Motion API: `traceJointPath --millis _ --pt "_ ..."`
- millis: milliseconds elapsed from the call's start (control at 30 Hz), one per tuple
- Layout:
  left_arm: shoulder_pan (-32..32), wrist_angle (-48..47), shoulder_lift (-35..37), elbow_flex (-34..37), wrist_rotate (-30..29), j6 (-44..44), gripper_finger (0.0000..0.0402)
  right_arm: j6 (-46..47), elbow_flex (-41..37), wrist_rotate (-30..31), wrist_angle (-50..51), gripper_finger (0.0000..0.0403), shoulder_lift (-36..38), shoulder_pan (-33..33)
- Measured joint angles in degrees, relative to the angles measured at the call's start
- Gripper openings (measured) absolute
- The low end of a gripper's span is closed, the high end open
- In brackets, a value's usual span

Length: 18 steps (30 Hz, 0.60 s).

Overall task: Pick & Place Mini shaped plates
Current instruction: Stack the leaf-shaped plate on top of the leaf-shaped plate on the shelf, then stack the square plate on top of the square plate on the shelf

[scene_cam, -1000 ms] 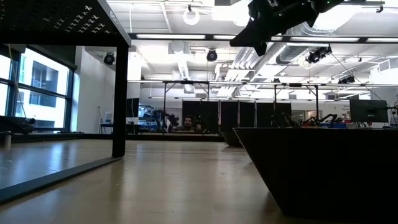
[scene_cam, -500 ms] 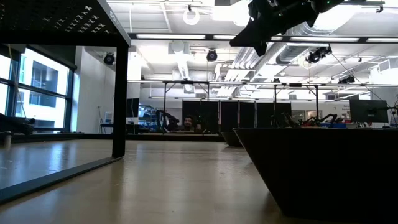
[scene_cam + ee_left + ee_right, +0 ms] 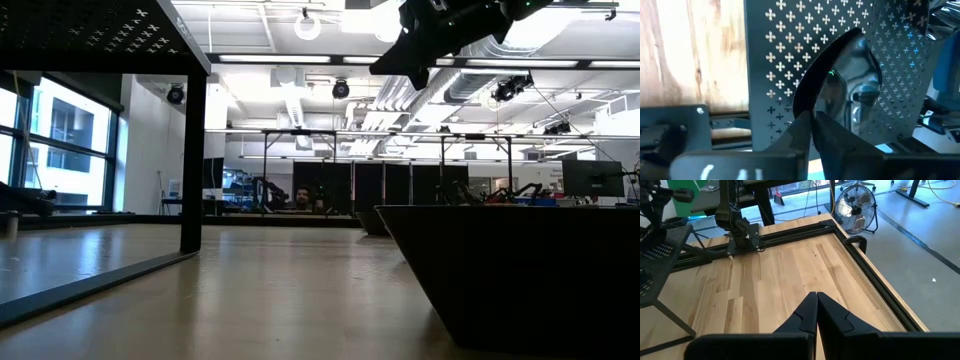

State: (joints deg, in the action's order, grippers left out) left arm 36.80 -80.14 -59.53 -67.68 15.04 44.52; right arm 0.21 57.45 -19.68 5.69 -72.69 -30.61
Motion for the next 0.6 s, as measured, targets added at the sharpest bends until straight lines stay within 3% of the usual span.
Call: traceJointPath --millis 200,333,467,600 --pt "-0.02 0.66 0.00 0.00 1.15 0.99 0.0076 -0.02 0.00 0.02 0.01 0.0002 0.00 0.00" --pt "-0.02 0.56 -0.02 -1.46 1.21 0.91 0.0084 -0.02 0.00 0.02 0.00 0.0001 0.00 0.00" --pt "-0.07 0.79 0.09 -5.93 -4.87 0.51 0.0067 0.01 0.00 0.02 0.01 0.0002 0.00 0.00" --pt "-3.66 7.65 1.13 -7.44 -12.77 -3.84 0.0016 2.77 0.00 -0.10 1.05 0.0002 0.00 0.00"
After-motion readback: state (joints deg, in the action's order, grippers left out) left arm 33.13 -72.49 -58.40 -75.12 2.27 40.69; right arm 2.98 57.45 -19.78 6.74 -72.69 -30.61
